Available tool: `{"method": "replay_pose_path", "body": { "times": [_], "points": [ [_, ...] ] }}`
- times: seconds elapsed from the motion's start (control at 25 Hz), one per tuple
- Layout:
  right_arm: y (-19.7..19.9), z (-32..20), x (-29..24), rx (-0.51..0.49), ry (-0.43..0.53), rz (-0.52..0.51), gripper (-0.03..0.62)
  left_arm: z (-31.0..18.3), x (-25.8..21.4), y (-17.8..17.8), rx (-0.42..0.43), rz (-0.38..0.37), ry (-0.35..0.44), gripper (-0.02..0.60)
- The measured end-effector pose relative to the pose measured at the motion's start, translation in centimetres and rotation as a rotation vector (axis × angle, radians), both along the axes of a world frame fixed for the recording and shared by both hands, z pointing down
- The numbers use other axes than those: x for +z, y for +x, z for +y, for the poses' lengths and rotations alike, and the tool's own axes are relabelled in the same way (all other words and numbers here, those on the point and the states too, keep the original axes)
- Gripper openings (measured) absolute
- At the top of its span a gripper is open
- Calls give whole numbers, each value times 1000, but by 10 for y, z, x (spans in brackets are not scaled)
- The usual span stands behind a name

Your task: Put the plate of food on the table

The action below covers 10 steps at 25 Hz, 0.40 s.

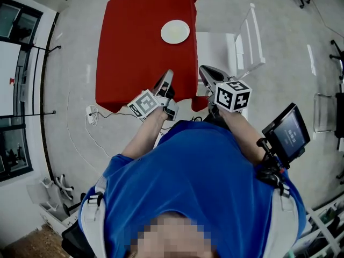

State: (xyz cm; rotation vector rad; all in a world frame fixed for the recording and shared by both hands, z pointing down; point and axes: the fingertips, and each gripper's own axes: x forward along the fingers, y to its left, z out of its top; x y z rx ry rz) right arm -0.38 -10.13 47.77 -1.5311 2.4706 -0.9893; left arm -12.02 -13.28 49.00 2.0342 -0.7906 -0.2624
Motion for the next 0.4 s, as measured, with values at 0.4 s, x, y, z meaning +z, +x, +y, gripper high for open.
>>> {"method": "replay_pose_path", "body": {
  "times": [0.4],
  "points": [
    [-1,-2,3,-11,-10,13,2,-1,6,1,9,-5,-12,8]
  ]
}}
